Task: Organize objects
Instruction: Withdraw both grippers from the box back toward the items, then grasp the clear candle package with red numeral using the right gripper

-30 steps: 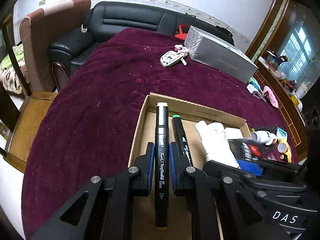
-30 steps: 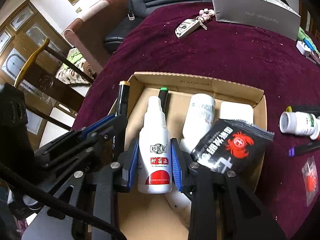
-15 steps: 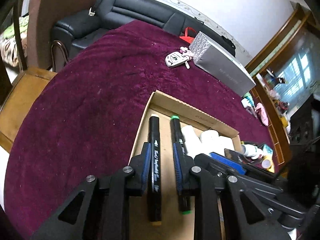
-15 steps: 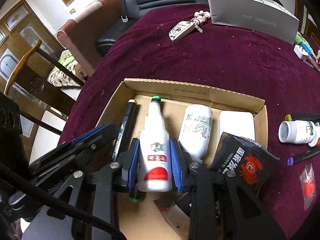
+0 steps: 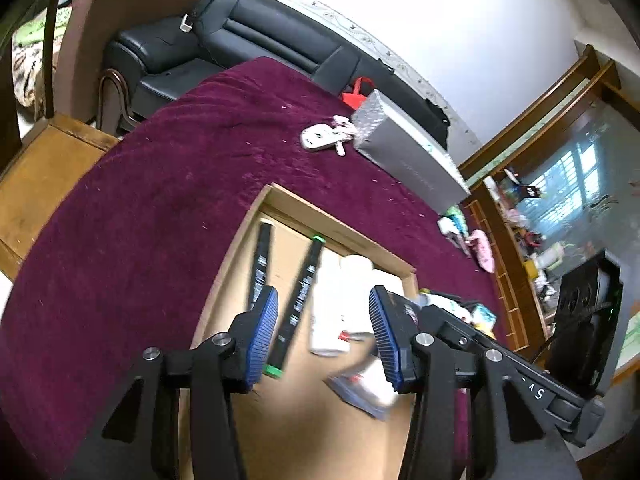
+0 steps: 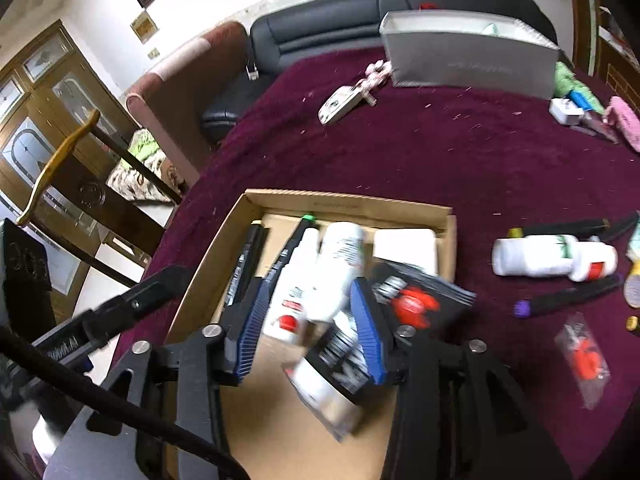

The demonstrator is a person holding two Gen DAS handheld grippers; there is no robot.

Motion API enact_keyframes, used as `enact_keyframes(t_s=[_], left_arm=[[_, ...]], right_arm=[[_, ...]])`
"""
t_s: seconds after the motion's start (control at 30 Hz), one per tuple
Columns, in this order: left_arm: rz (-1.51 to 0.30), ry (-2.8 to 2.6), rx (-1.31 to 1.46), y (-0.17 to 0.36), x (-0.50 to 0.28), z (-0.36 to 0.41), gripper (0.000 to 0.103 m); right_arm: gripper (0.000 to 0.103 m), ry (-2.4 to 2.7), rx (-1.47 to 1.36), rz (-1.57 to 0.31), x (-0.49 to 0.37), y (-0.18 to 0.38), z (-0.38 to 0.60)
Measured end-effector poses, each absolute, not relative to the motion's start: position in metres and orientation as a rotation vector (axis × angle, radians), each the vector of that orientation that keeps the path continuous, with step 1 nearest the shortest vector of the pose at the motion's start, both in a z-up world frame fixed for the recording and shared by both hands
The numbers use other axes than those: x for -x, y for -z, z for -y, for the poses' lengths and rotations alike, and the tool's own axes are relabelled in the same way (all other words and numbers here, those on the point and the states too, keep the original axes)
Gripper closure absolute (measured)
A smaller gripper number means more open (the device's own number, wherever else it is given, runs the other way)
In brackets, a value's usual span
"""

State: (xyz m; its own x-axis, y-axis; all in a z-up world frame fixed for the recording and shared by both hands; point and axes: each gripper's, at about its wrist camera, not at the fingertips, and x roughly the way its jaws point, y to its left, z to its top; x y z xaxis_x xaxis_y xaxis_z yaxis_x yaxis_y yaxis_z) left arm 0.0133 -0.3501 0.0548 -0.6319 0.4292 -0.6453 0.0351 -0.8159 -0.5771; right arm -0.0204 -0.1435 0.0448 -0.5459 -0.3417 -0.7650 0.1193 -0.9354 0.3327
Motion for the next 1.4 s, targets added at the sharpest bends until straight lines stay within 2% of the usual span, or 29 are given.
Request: enact_keyframes(t_s=[0.13, 0.3, 0.6, 0.7, 0.9, 1.13, 1.2, 1.23, 1.4], left_arm=[[0.815, -2.471, 1.200, -0.064, -0.022, 0.327, 0.061], [0.778, -2.402, 1.206, -0.071, -0.033, 0.286, 0.056], [0.675, -2.304, 1.271, -0.066, -0.036, 0.209, 0.056], [0.648, -2.291, 1.297, -0.063, -0.034, 0.189, 0.056], [0.576, -2.288, 1.323, -0.064, -0.037, 0.168, 0.056], [0.494, -2.316, 1.322, -0.070, -0.036, 0.156, 0.056], [0.437, -2.311, 1.324, -0.070, -0.033, 0.147, 0.056], [0.404, -2.311, 1.326, -0.069, -0.030, 0.142, 0.056], [0.169, -2.314, 1.331, -0.053, -0.014, 0.106, 0.056]], right_arm=[[0.059, 2.581, -1.271, 0.330, -0.008, -0.056, 0.110], [0.051, 2.648, -1.251, 0.331, -0.037, -0.059, 0.061], [0.051, 2.747, -1.316, 0.515, -0.076, -0.040, -0.053], [0.051, 2.745, -1.347, 0.519, -0.079, -0.031, -0.071], [0.051, 2.711, -1.399, 0.406, -0.064, -0.011, -0.069], [0.052, 2.676, -1.479, 0.096, -0.030, 0.012, -0.032], [0.063, 2.682, -1.514, 0.009, -0.025, 0.019, -0.025], [0.076, 2.705, -1.517, -0.037, -0.026, 0.018, -0.024], [0.078, 2.717, -1.538, 0.053, -0.044, 0.012, -0.047]])
